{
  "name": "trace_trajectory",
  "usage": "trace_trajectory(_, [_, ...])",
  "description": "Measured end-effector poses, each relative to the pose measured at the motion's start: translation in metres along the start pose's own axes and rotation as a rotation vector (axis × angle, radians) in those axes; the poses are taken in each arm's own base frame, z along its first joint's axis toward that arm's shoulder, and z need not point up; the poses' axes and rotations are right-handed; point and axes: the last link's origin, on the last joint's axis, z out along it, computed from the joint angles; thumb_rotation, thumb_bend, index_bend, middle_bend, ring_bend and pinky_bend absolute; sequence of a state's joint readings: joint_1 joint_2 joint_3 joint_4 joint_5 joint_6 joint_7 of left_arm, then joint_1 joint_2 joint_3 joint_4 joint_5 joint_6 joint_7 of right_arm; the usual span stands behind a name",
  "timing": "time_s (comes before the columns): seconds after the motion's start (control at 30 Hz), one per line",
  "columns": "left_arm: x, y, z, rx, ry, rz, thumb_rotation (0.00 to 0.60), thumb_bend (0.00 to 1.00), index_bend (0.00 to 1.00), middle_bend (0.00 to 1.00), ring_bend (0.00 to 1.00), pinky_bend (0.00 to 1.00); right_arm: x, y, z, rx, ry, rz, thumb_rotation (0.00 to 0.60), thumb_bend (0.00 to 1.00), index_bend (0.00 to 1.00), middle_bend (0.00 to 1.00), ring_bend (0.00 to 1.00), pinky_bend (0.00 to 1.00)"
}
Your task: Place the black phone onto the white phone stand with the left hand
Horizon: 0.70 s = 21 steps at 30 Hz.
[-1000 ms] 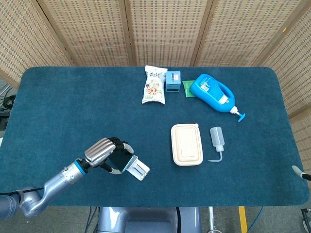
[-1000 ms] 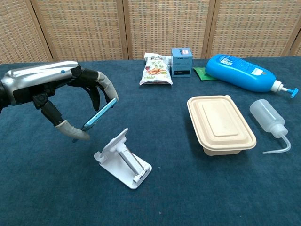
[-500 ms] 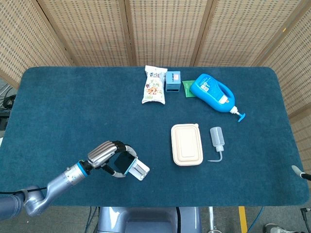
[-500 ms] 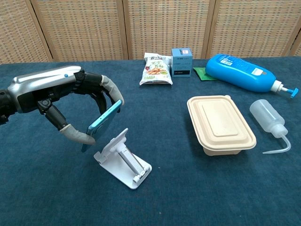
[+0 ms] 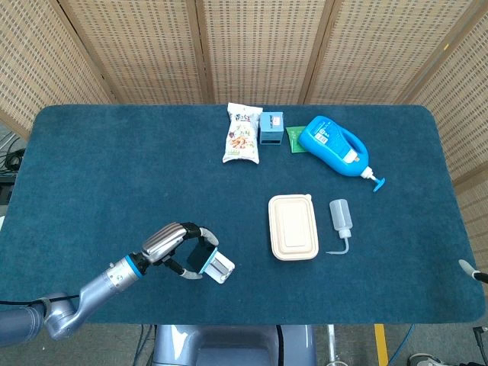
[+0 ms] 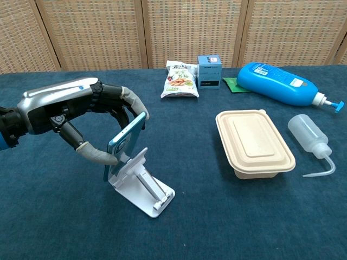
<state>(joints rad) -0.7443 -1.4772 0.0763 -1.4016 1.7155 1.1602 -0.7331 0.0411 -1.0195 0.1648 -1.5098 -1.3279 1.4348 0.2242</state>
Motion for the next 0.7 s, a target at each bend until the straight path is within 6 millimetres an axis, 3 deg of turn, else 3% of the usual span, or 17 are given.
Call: trace_trajectory(0.7, [-0.003,-0.021,-0.001,-0.015,-0.003,-0.066,0.6,0.0,0.43,0.43,0.42,0.32,0.0,0.001,0.0,-0.005,0.001,-0.002,0.6,0.0,0.0,0.0,0.0,0.0])
